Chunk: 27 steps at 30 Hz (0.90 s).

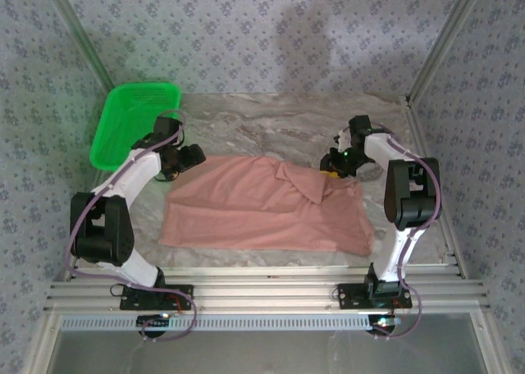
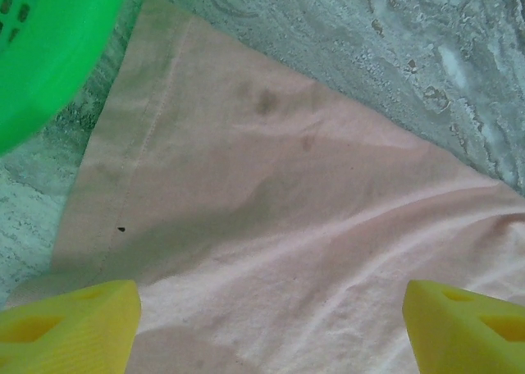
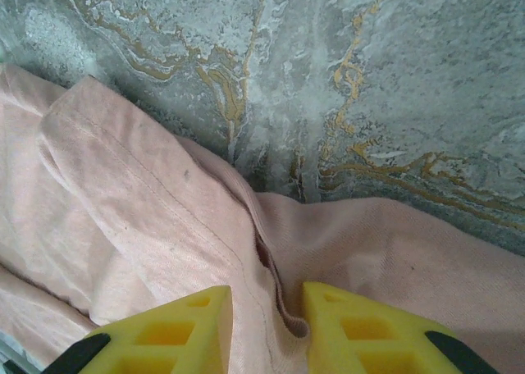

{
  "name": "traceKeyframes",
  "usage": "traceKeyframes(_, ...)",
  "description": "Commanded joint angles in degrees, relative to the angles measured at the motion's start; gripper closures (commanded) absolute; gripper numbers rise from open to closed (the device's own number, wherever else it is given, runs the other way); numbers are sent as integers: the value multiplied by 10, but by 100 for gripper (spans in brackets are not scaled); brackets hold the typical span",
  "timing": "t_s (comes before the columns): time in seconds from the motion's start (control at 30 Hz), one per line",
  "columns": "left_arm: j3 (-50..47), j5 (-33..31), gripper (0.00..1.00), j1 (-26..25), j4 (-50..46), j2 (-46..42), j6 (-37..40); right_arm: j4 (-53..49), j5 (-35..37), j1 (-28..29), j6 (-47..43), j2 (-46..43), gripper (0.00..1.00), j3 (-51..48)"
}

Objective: Fold and stack the t-shirts

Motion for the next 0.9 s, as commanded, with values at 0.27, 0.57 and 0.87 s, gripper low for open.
traceKeyframes(0.27, -13, 12, 17, 0, 7, 3, -5, -17, -11, 14, -10, 3, 70, 7)
traceKeyframes(0.57, -21, 12, 18, 5, 6, 0, -3, -20, -4, 35, -6, 25, 70, 22)
traceKeyframes(0.87, 12, 11, 18, 10, -5, 18, 2, -34, 35, 34, -16, 4, 99, 34)
